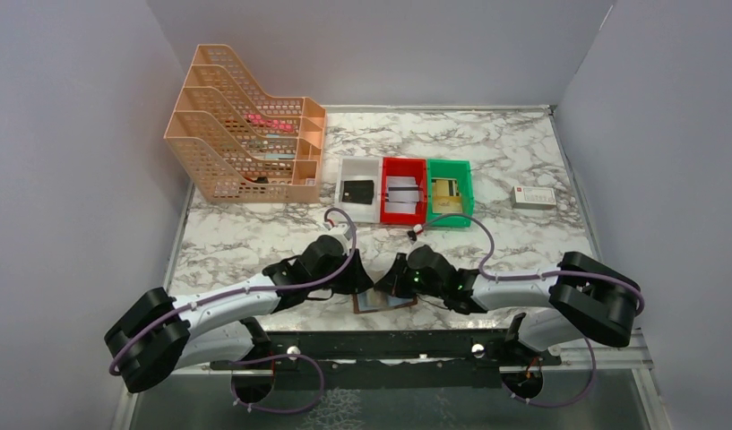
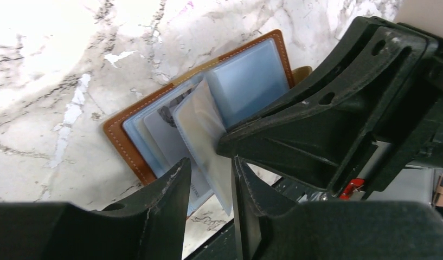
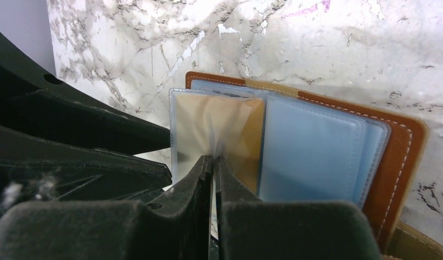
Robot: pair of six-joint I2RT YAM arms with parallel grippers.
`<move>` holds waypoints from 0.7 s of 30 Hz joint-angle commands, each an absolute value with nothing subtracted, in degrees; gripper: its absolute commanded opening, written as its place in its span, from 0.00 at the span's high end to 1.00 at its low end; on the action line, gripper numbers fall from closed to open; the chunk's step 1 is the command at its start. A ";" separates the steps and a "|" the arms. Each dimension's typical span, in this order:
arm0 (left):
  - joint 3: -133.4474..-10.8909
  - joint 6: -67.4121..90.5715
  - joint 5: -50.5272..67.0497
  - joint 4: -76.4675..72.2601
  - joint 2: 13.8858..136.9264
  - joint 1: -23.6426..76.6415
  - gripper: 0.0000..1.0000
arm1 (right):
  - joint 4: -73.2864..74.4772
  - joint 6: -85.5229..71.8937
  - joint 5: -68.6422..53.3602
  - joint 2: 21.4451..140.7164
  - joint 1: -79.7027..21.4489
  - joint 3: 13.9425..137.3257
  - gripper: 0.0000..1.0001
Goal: Take the credit cards out of the card holder
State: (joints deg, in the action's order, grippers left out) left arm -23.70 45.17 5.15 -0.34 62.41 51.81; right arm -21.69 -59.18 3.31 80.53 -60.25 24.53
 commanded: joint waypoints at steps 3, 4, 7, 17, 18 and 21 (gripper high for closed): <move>-22.19 45.35 13.45 -9.53 65.13 51.74 0.63 | -25.38 -60.01 1.91 77.86 -59.96 22.97 0.86; -21.93 45.50 15.30 -12.37 66.16 51.67 0.63 | -25.62 -60.06 2.16 77.46 -59.98 22.47 0.86; -22.71 46.34 17.58 -14.06 69.49 51.71 0.63 | -25.22 -60.70 3.42 76.45 -59.94 21.51 0.85; -24.29 45.92 14.62 -11.74 70.19 51.70 0.63 | -21.86 -61.47 4.48 74.31 -59.84 20.76 0.70; -24.49 45.76 14.79 -11.70 70.47 51.75 0.63 | -20.45 -61.58 5.27 73.45 -59.83 20.94 0.67; -25.01 45.53 15.62 -12.24 71.49 51.71 0.63 | -13.73 -62.02 8.86 70.24 -59.80 21.77 0.55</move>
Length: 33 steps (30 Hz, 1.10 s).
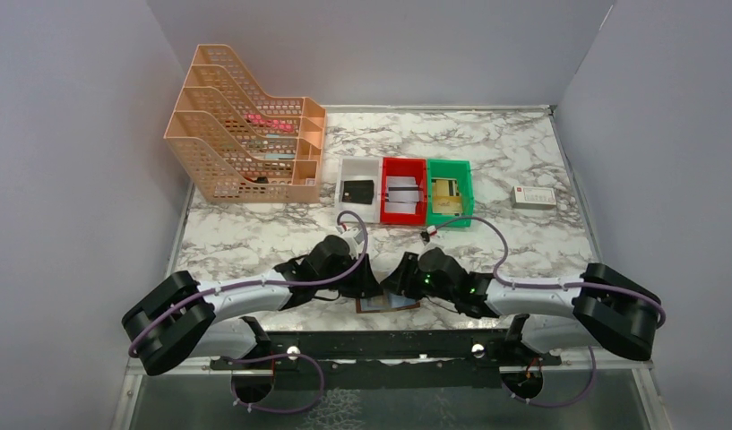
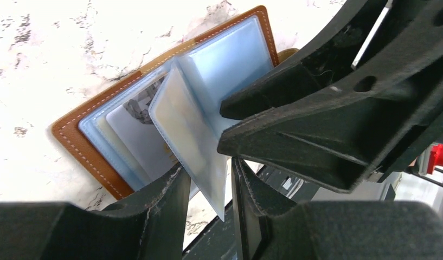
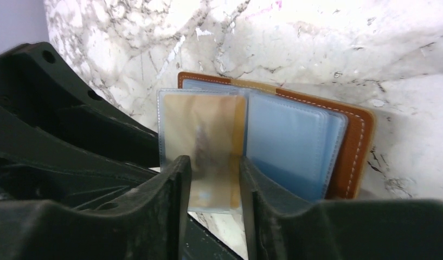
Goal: Take the credit cards out of the card holder
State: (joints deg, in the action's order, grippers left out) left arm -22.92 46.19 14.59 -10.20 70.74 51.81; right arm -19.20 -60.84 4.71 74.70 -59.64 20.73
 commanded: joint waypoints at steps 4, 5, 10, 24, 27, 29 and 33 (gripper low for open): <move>-25.68 45.70 16.38 -12.81 71.75 51.73 0.63 | -6.23 -62.12 13.89 63.34 -59.85 21.25 0.47; -25.81 45.70 16.45 -12.90 71.56 51.71 0.63 | -4.58 -62.16 15.32 61.25 -59.83 21.05 0.47; -27.28 45.57 17.96 -14.43 71.76 51.82 0.61 | 5.67 -63.24 22.02 50.17 -59.84 20.74 0.47; -34.29 44.58 17.57 -16.62 83.33 58.29 0.54 | 17.92 -66.34 27.78 37.36 -59.79 19.93 0.46; -34.93 43.10 14.17 -12.36 81.51 58.49 0.50 | 16.87 -66.06 27.04 38.43 -59.80 20.07 0.47; -34.98 42.06 12.37 -9.79 79.73 58.51 0.47 | 15.47 -65.52 26.14 39.54 -59.85 20.08 0.47; -35.25 40.84 9.22 -5.36 77.36 58.51 0.44 | 13.71 -65.36 24.81 42.12 -59.85 20.48 0.49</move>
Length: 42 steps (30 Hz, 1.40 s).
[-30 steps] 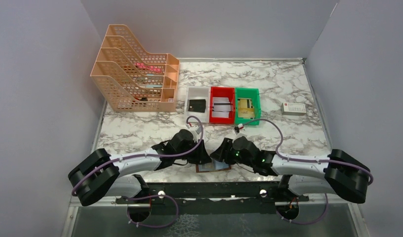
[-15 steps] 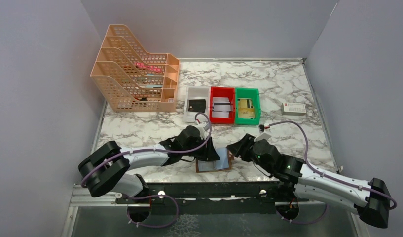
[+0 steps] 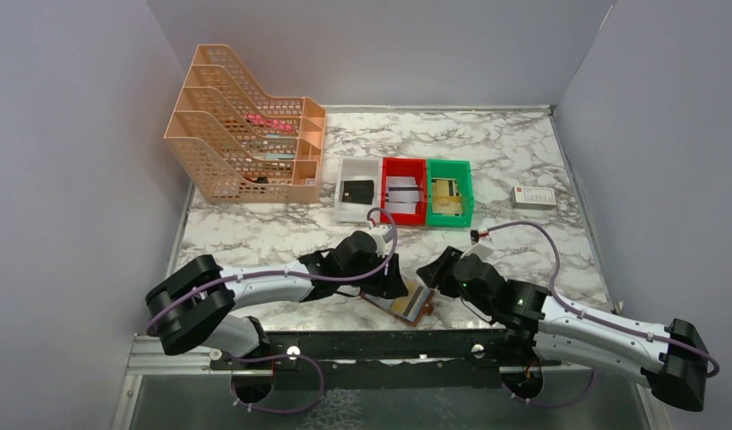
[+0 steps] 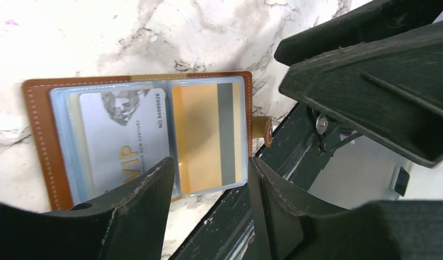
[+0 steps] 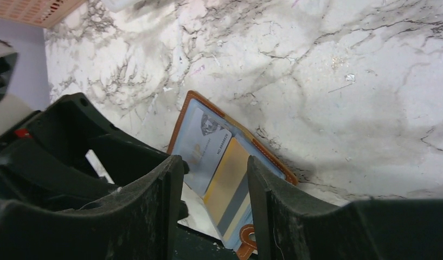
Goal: Take the credit cards out of the card holder
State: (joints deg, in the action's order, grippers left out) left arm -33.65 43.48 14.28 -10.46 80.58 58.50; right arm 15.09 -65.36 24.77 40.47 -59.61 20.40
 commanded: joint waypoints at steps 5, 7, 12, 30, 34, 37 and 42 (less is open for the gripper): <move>-35.14 40.75 3.51 -0.28 73.84 58.45 0.44 | 10.86 -61.88 21.17 45.08 -59.85 21.27 0.56; -35.27 40.21 1.76 1.69 73.26 58.45 0.44 | 9.52 -60.47 18.53 46.81 -59.85 21.57 0.58; -35.28 39.79 0.25 4.40 72.88 58.36 0.44 | 11.92 -58.79 12.61 52.37 -59.84 24.18 0.59; -35.55 39.29 1.95 1.13 73.95 58.36 0.43 | 15.37 -60.73 12.16 61.64 -59.81 23.76 0.54; -35.56 39.29 2.58 1.10 74.76 58.36 0.43 | 13.16 -59.76 12.40 67.06 -59.83 24.74 0.54; -34.94 39.44 2.09 1.18 74.42 58.43 0.43 | 9.68 -57.29 12.08 71.40 -59.85 25.99 0.54; -33.98 40.20 0.35 2.36 73.16 58.35 0.43 | 3.76 -51.71 10.49 78.89 -59.78 29.22 0.57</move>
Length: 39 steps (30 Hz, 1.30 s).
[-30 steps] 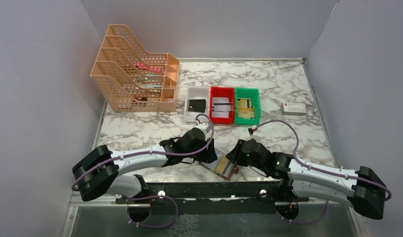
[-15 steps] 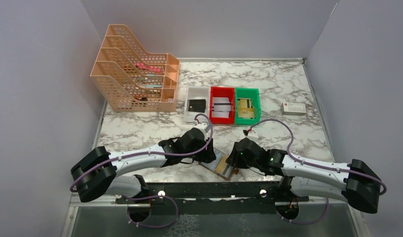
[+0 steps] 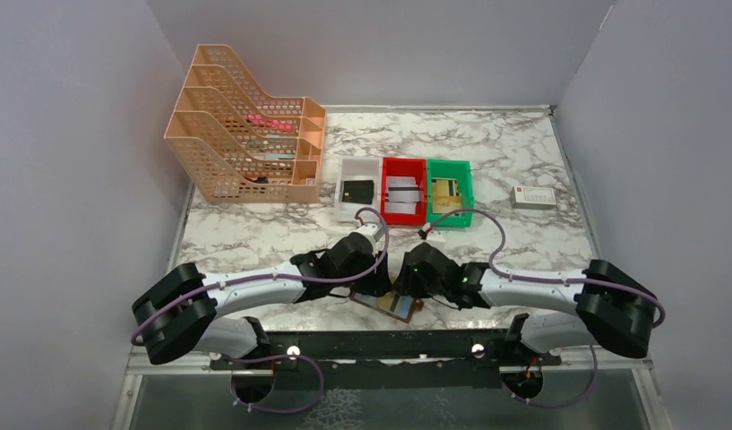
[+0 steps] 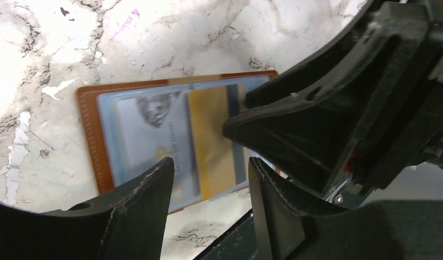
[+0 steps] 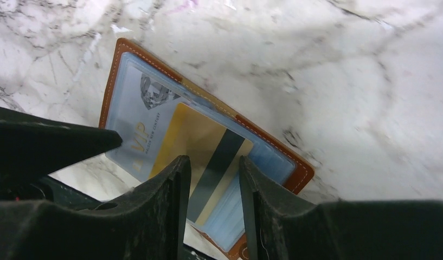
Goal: Take the credit cards out of the card holder
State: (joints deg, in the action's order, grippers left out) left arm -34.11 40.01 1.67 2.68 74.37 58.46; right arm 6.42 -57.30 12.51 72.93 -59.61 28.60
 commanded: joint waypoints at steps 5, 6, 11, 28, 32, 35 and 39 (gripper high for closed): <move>-32.09 43.61 -4.78 5.34 71.31 58.32 0.43 | 2.65 -45.93 10.52 84.32 -59.85 33.49 0.57; -31.51 44.31 -5.50 5.39 70.67 58.28 0.43 | 1.21 -44.79 10.44 84.97 -59.78 33.79 0.57; -29.00 46.53 -6.77 5.49 68.00 57.55 0.42 | 3.63 -43.16 11.27 85.21 -59.58 36.79 0.57; -28.21 45.69 -5.44 4.67 65.59 57.17 0.45 | 5.39 -51.97 7.31 75.12 -59.52 33.48 0.57; -28.08 45.18 -4.26 4.15 65.93 57.05 0.45 | 5.55 -54.40 7.97 76.21 -59.56 31.99 0.57; -27.95 45.18 -3.47 3.18 66.56 57.04 0.45 | 2.54 -54.13 6.60 77.06 -59.53 30.34 0.58; -27.68 45.10 -2.10 1.23 67.97 57.05 0.45 | 2.35 -54.58 7.31 78.36 -59.56 30.15 0.61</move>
